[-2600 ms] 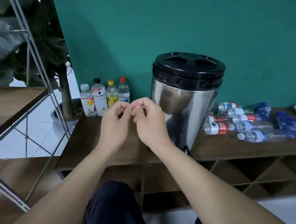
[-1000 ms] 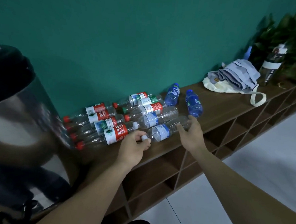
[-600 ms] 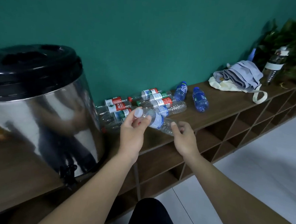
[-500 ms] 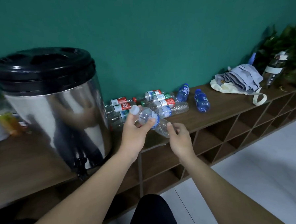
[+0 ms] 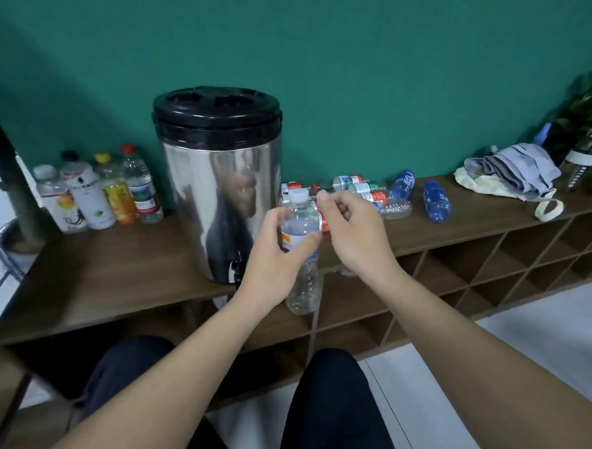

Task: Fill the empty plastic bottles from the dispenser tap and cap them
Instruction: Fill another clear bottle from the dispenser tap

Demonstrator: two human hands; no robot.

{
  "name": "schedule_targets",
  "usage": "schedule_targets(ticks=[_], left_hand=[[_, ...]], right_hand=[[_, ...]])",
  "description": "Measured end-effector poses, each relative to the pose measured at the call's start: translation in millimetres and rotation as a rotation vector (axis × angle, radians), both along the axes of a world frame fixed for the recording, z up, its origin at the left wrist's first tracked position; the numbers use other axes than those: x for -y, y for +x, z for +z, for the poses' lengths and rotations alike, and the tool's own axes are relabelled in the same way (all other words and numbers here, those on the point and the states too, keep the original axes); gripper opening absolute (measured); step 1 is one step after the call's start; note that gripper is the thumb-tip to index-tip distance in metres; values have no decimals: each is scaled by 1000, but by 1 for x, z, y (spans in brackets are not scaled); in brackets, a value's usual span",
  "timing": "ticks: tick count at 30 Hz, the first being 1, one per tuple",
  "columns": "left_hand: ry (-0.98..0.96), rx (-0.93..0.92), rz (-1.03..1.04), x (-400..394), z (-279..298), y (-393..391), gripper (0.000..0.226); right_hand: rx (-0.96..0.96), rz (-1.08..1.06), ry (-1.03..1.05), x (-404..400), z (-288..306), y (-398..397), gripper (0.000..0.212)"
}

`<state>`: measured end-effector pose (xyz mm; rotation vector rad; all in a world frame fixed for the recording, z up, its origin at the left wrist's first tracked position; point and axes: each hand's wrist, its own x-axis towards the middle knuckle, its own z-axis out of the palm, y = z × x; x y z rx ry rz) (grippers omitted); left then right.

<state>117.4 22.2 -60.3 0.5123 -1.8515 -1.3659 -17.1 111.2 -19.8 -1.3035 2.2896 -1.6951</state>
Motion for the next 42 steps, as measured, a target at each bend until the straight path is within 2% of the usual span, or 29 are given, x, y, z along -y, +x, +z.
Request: schedule_targets(ticks=[3, 8, 14, 18, 23, 26, 29, 31, 34, 38, 42], left_hand=[[-51, 34, 2, -5, -6, 20, 50], [-172, 51, 97, -10, -19, 41, 64], [-164, 159, 144, -12, -30, 54, 71], [-55, 147, 16, -7, -33, 62, 50], [43, 110, -166, 8, -43, 72, 32], [29, 132, -168, 9, -47, 72, 34], [-25, 191, -120, 9, -49, 73, 40], [-47, 237, -110, 9, -51, 73, 45], [-52, 265, -143, 11, -61, 74, 46], [33, 221, -256, 20, -79, 79, 32], [96, 221, -259, 24, -101, 81, 32]], right_hand=[[-123, 52, 10, 4, 18, 19, 40], [-346, -2, 183, 12, 30, 33, 49], [-322, 66, 260, 20, 34, 37, 43], [-353, 246, 345, 15, 34, 33, 35], [-414, 556, 440, 3, 39, 22, 13], [-438, 504, 440, 5, 32, 19, 15], [-423, 352, 414, 11, 24, 16, 39], [-445, 316, 445, 12, 20, 15, 44], [-422, 409, 483, 7, 17, 14, 30], [-390, 566, 541, -2, 8, 10, 6], [-271, 602, 526, 0, -21, 2, 11]])
